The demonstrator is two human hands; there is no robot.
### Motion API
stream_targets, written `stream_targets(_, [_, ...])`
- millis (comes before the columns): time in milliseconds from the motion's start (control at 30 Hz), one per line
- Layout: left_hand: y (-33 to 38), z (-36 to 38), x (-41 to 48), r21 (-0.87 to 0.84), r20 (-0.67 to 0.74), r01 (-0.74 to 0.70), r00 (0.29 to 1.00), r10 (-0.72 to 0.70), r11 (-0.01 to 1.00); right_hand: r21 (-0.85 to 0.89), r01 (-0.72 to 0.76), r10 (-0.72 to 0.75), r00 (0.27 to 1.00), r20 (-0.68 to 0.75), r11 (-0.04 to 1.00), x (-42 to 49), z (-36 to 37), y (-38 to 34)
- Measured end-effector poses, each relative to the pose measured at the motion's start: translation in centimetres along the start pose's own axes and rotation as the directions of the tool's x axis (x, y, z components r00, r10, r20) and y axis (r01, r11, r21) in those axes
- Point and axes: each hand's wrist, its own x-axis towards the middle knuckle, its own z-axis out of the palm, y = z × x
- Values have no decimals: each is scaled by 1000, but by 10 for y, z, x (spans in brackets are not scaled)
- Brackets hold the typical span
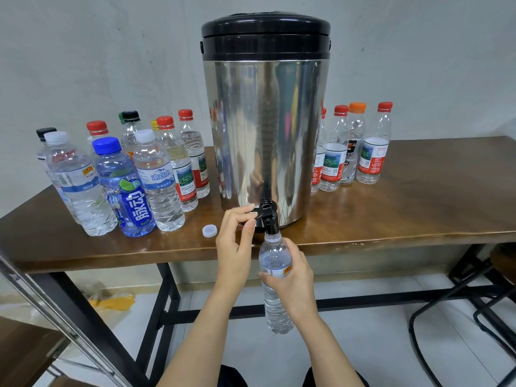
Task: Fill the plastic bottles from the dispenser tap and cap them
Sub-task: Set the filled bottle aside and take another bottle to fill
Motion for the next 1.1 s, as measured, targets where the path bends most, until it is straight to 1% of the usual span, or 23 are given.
stream_targets(1100, [0, 0, 0, 1, -2, -24, 1000, 24, 1000, 5, 3, -3, 1000, -19, 1000, -1, 0, 1])
